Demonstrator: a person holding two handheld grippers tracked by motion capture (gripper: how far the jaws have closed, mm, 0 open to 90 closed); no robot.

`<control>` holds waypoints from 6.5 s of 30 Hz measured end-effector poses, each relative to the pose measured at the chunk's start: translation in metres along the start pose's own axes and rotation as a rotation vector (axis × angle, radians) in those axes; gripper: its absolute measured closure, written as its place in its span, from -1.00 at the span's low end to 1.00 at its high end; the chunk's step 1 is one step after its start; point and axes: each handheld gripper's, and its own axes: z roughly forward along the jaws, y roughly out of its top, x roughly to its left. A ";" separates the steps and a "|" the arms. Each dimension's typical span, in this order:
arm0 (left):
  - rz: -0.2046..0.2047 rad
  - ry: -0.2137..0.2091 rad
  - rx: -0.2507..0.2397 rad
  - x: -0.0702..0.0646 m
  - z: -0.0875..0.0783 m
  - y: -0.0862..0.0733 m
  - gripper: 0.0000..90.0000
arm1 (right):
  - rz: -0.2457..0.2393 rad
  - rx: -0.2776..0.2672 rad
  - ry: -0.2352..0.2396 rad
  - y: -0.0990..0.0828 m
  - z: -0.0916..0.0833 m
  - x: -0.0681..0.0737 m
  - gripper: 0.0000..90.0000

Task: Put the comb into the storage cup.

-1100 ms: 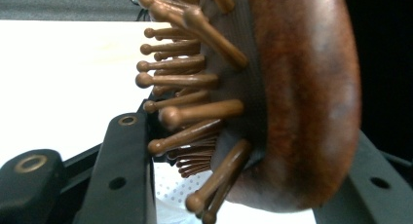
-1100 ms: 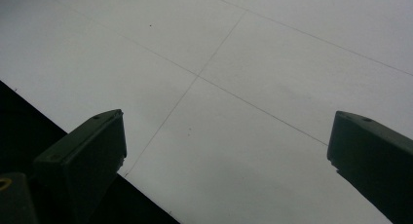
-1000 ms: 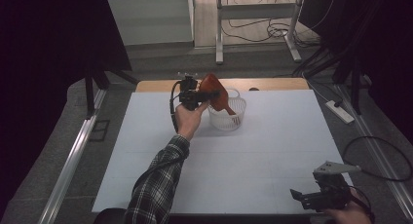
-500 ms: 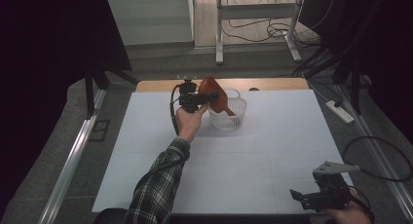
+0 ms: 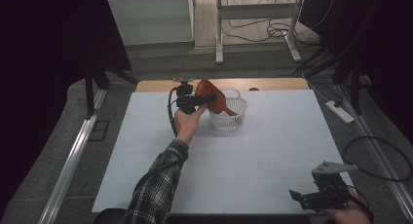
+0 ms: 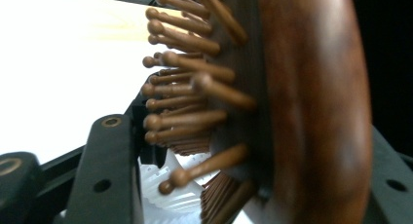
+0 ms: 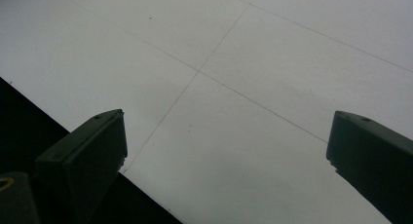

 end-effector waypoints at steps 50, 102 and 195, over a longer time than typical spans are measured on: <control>0.276 0.103 0.124 -0.005 -0.022 0.016 -0.73 | -0.009 -0.002 -0.007 0.000 -0.001 0.001 -0.98; 0.430 0.045 0.144 -0.007 -0.059 0.002 -0.94 | -0.008 0.001 -0.011 0.000 0.000 0.002 -0.98; 0.456 0.140 0.163 -0.010 -0.131 -0.087 -0.99 | -0.015 0.000 -0.016 0.000 -0.001 0.003 -1.00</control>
